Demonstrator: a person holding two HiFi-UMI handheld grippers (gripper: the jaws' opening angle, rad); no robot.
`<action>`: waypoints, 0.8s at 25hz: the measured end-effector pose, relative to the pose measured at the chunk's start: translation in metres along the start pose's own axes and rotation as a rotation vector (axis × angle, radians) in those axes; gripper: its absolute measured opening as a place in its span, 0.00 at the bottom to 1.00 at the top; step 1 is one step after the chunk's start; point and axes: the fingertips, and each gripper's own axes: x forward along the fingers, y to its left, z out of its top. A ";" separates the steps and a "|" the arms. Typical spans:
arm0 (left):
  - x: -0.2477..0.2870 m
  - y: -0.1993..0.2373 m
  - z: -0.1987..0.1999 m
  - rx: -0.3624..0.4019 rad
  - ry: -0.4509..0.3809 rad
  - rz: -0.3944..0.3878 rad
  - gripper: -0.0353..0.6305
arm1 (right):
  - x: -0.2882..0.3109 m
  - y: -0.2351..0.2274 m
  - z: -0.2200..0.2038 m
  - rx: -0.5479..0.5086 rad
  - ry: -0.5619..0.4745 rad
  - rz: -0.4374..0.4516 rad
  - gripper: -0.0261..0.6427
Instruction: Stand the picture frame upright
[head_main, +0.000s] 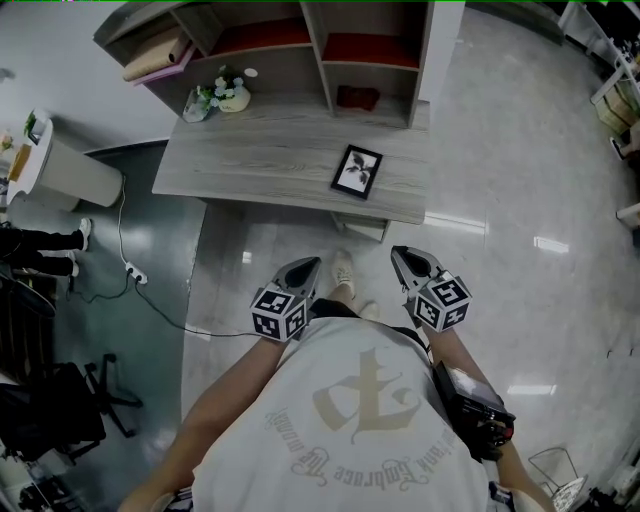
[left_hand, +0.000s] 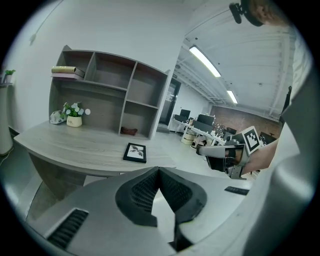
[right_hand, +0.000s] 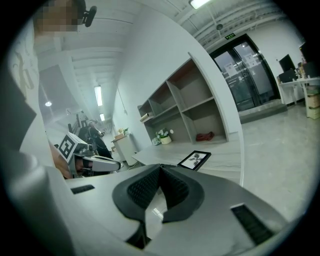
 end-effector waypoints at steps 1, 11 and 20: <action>0.000 0.001 0.000 -0.002 -0.001 0.005 0.06 | 0.002 0.000 0.001 0.000 0.001 0.003 0.05; 0.006 0.008 0.005 -0.016 -0.008 0.027 0.06 | 0.012 -0.006 -0.003 0.006 0.025 0.020 0.05; 0.026 0.018 0.022 -0.018 -0.015 0.019 0.06 | 0.021 -0.021 0.008 0.014 0.026 0.002 0.05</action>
